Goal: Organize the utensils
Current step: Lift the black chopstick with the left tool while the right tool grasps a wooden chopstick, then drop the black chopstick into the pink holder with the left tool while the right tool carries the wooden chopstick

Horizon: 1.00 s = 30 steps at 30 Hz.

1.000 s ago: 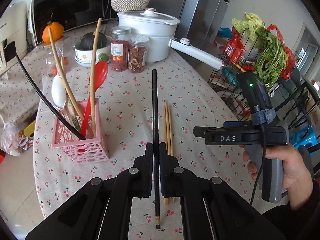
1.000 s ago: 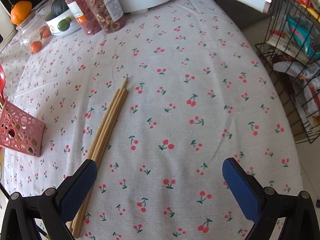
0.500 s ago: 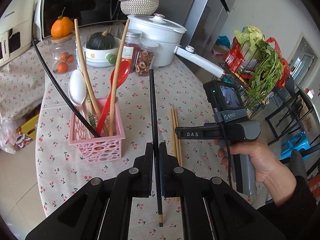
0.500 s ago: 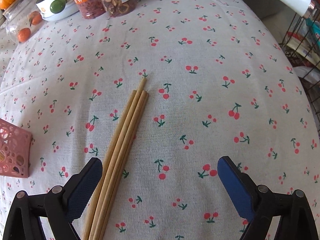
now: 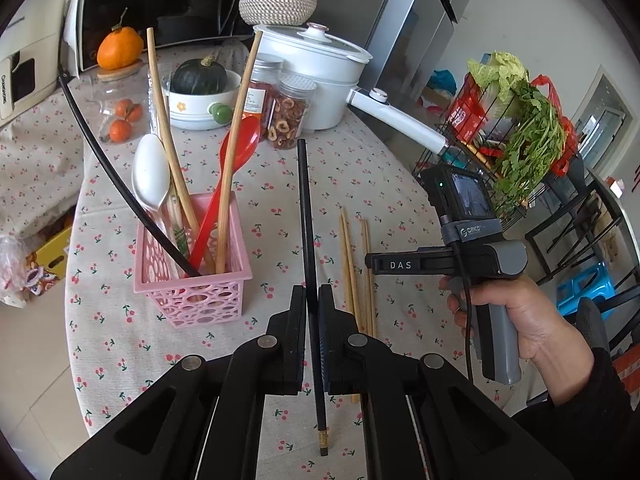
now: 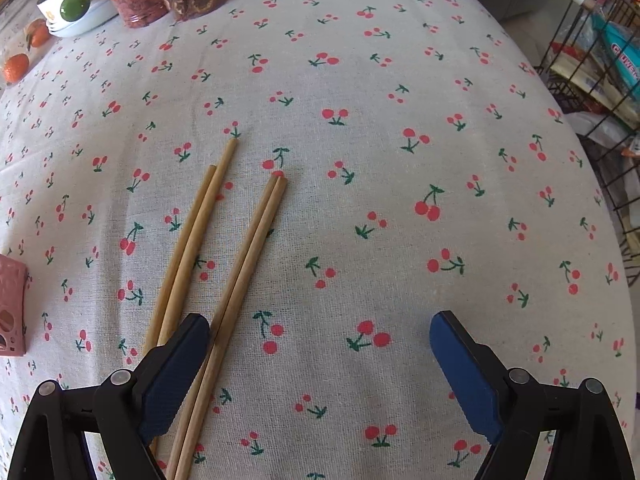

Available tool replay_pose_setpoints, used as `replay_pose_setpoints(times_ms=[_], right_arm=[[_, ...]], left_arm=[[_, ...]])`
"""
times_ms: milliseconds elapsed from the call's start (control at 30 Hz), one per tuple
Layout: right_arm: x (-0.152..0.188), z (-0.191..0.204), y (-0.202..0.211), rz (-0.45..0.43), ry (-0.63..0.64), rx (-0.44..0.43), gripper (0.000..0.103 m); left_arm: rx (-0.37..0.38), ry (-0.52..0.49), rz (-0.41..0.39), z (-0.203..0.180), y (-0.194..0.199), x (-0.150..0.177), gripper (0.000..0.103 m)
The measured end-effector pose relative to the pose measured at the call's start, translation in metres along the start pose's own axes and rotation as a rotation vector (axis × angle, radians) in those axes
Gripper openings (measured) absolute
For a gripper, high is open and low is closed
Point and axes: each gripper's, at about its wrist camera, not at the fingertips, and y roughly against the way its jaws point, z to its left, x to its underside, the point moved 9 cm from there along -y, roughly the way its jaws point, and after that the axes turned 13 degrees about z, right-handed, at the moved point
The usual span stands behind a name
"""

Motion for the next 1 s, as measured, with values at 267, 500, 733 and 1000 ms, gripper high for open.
replay_pose_setpoints(times_ms=[267, 500, 733, 1000], right_arm=[[-0.006, 0.027, -0.001, -0.011, 0.035, 0.009, 0.077], [-0.003, 0.055, 0.002, -0.029, 0.107, 0.019, 0.021], [0.004, 0.054, 0.013, -0.052, 0.112, -0.126, 0.009], [0.026, 0.048, 0.081, -0.232, 0.167, -0.197, 0.009]], left_arm=[[-0.009, 0.008, 0.004, 0.001, -0.002, 0.001, 0.006], [-0.012, 0.003, 0.0, -0.002, 0.002, 0.002, 0.006], [-0.031, -0.005, -0.051, -0.004, 0.021, 0.003, 0.005], [-0.039, -0.031, -0.145, -0.007, 0.053, 0.006, 0.005]])
